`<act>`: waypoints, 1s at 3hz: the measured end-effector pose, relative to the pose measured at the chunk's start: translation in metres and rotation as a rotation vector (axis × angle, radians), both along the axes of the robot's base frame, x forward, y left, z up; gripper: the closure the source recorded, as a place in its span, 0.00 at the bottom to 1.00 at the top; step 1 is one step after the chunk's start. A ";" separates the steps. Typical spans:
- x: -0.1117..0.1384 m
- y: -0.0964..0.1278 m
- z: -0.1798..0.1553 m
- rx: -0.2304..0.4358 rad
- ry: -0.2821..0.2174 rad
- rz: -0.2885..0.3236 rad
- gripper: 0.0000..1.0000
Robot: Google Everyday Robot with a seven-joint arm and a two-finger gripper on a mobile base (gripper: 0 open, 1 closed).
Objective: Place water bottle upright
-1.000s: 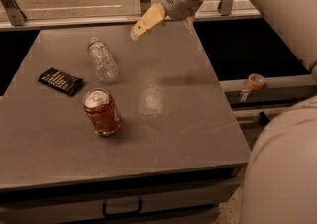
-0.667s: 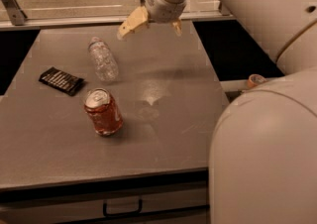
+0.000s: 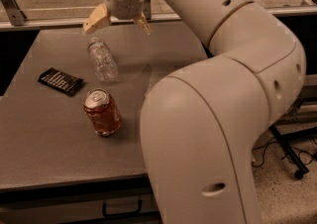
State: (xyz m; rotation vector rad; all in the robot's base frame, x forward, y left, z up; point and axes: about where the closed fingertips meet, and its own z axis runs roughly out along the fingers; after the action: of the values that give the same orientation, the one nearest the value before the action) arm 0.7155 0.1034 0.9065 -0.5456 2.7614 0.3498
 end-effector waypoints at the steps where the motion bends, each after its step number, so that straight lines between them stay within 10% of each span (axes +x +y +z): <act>1: 0.003 0.042 -0.017 -0.020 0.046 0.050 0.00; 3: -0.001 0.065 -0.067 -0.053 0.153 0.108 0.18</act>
Offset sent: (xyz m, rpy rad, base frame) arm -0.0015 0.0815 -0.0687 -0.0617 0.1985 0.1532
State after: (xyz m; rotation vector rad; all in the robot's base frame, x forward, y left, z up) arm 0.7149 0.1682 0.8396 -0.7113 2.9020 0.3577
